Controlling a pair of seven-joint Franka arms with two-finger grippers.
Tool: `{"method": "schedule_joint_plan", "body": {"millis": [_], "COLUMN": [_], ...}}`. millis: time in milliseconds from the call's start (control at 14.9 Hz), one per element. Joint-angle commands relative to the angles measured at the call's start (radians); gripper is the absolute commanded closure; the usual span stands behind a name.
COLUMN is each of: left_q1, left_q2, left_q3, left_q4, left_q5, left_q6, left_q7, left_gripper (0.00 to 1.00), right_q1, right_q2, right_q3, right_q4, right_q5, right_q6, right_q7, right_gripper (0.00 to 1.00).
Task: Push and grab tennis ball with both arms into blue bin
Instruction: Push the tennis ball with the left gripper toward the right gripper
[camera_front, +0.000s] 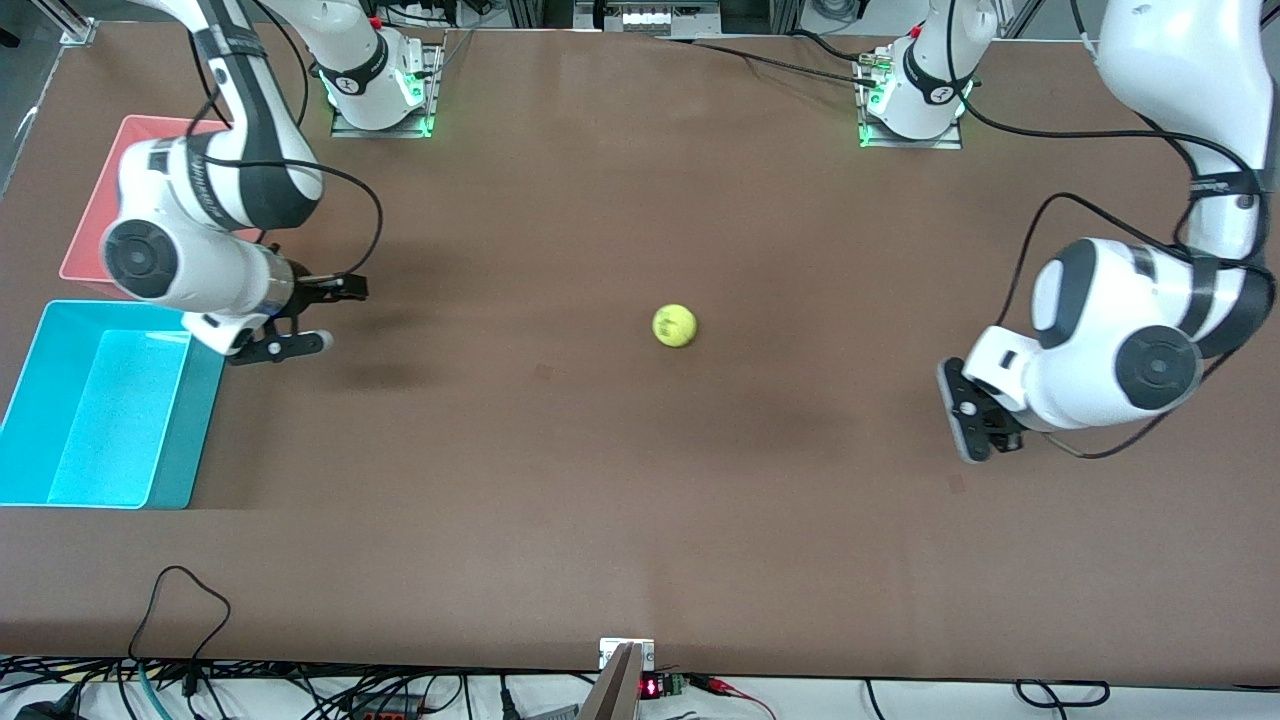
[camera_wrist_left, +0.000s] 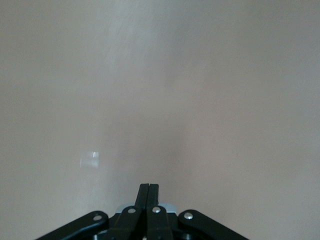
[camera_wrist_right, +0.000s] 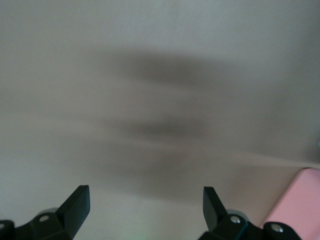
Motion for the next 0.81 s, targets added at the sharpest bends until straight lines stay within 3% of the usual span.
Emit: {"method": "schedule_joint_plan", "body": {"millis": [0, 135, 269, 337, 404, 471, 740], "left_q1": [0.006, 0.007, 0.010, 0.010, 0.008, 0.011, 0.010], "left_q2": [0.017, 0.012, 0.005, -0.006, -0.014, -0.018, -0.055], "left_q3": [-0.006, -0.008, -0.008, -0.008, -0.008, -0.011, -0.012], "left_q4": [0.041, 0.085, 0.091, 0.093, 0.091, 0.091, 0.098], "left_q5": [-0.002, -0.001, -0.002, -0.001, -0.001, -0.001, -0.002], "left_q6": [-0.014, -0.019, -0.019, -0.019, -0.020, -0.029, -0.068], "left_q7": [-0.073, -0.165, -0.286, -0.354, -0.386, -0.392, -0.480], "left_gripper": [1.00, 1.00, 0.93, 0.75, 0.42, 0.01, 0.00], "right_q1": [0.031, 0.085, 0.161, 0.215, 0.239, 0.246, 0.252], "right_q2": [-0.025, -0.018, -0.008, -0.005, 0.005, 0.023, 0.075], "right_q3": [-0.003, -0.003, -0.003, -0.004, -0.004, -0.003, -0.001], "right_q4": [-0.098, -0.141, -0.188, -0.208, -0.218, -0.218, -0.230], "right_q5": [0.048, 0.050, 0.050, 0.050, 0.050, 0.050, 0.050], "right_q6": [0.035, 0.038, 0.091, 0.128, 0.142, 0.144, 0.180], "right_q7": [0.011, 0.039, 0.121, 0.145, 0.168, 0.175, 0.174], "right_gripper": [0.00, 0.00, 0.00, 0.00, 0.00, 0.00, 0.00]}}
